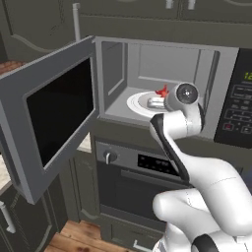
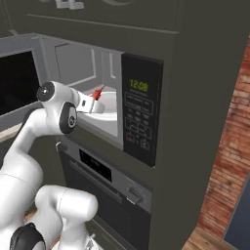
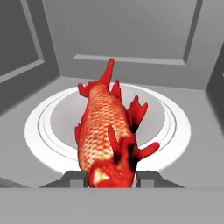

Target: Transport the fish from the fridge to the microwave and turn on the microwave.

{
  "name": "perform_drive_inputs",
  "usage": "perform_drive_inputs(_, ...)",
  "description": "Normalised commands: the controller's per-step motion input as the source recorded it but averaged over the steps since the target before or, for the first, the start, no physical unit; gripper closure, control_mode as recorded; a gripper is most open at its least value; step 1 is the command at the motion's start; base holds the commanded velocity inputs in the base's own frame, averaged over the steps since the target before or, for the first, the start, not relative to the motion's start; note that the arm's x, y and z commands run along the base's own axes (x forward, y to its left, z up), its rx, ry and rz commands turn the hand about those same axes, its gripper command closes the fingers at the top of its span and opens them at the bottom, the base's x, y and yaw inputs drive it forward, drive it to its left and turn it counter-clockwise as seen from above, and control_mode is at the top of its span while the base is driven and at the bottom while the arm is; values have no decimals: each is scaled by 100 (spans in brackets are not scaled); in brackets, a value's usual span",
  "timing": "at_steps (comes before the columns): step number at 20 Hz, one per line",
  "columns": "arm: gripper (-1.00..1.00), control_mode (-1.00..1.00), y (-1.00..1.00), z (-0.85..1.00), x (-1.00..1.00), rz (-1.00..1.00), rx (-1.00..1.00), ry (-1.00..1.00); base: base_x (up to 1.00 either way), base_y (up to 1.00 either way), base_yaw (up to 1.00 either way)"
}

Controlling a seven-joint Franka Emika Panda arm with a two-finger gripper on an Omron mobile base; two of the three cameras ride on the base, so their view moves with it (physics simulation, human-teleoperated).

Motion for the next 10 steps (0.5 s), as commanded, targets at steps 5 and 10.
perform_drive_inputs(5, 100, -100, -9, -15, 39, 0, 0, 0, 0, 0, 0)
perform_drive_inputs(10, 100, -100, -4, -17, 22, 0, 0, 0, 0, 0, 0)
